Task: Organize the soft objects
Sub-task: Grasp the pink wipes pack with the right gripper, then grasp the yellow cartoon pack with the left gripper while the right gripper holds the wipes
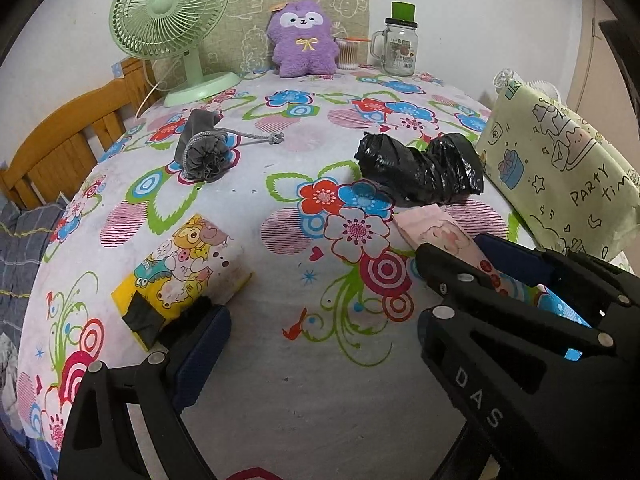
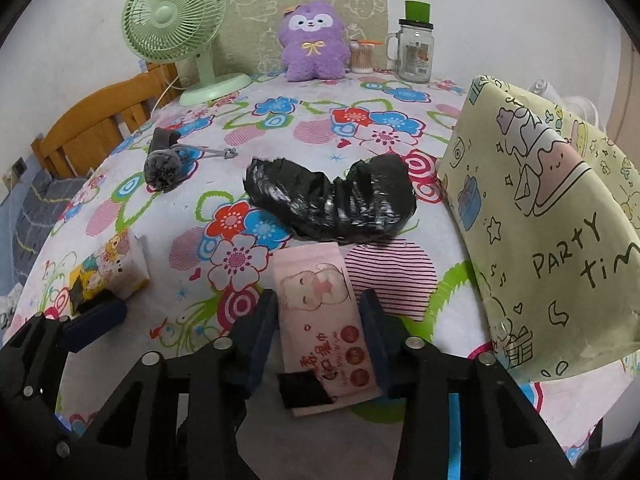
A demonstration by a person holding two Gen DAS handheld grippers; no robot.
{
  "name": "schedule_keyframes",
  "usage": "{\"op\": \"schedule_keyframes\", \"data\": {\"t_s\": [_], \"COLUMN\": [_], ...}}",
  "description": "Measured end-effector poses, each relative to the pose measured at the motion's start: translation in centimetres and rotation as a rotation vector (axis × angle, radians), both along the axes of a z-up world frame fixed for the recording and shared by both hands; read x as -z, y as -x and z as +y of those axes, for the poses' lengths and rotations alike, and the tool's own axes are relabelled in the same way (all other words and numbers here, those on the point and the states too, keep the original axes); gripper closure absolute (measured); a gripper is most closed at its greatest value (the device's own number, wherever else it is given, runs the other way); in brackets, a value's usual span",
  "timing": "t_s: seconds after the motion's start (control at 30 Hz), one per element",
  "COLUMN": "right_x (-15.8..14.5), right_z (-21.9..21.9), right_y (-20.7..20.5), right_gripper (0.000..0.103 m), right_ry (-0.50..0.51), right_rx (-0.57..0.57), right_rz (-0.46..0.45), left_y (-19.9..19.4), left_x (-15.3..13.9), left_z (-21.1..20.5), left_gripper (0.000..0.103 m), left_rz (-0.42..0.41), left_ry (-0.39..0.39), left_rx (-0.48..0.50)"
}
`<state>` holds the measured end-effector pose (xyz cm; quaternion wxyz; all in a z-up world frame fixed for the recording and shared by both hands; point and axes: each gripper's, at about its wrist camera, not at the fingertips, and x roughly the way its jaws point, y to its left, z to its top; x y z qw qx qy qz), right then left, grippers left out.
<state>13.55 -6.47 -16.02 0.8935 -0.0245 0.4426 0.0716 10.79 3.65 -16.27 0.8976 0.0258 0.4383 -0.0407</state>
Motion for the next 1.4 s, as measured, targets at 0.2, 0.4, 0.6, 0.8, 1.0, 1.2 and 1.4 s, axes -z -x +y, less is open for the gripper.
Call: {"op": "schedule_keyframes", "data": {"t_s": [0.2, 0.4, 0.6, 0.8, 1.0, 1.2, 1.4], "right_x": [-1.3, -3.1, -3.9, -4.1, -3.7, -2.9, -1.7], "right_z": [0.5, 1.9, 4.0, 5.5, 6.4, 7.0, 7.2], "right_y": [0.7, 1.0, 0.6, 0.0, -0.9, -2.0, -2.9], "right_gripper": [0.060, 0.060, 0.060, 0.060, 0.060, 0.060, 0.060], "right_ry": [-0.022, -0.035, -0.034, -0.030, -0.016, -0.011, -0.003], "right_rx": [-0.015, -0.037, -0.077, -0.088, -0.090, -0.090, -0.088], "right_rz": [-0.016, -0.055, -0.077, -0.084, -0.078, -0.054, -0.021], "left_y": [0.8, 1.0, 0.7, 0.1, -1.2, -2.4, -3.5], "left_x": [-1.4, -3.0, -3.6, -3.7, -3.1, -2.2, -0.9], "left_z": [0.0, 1.8, 3.7, 5.3, 6.2, 6.9, 7.2], "left_gripper": [0.008, 0.008, 0.008, 0.008, 0.008, 0.008, 0.008], "left_rz": [-0.034, -0.078, -0.102, -0.112, -0.105, -0.084, -0.046], "left_ry": [-0.019, -0.019, -0.020, -0.015, -0.004, 0.006, 0.022], "left_rx": [0.006, -0.029, -0.051, -0.062, -0.074, -0.081, -0.075]}}
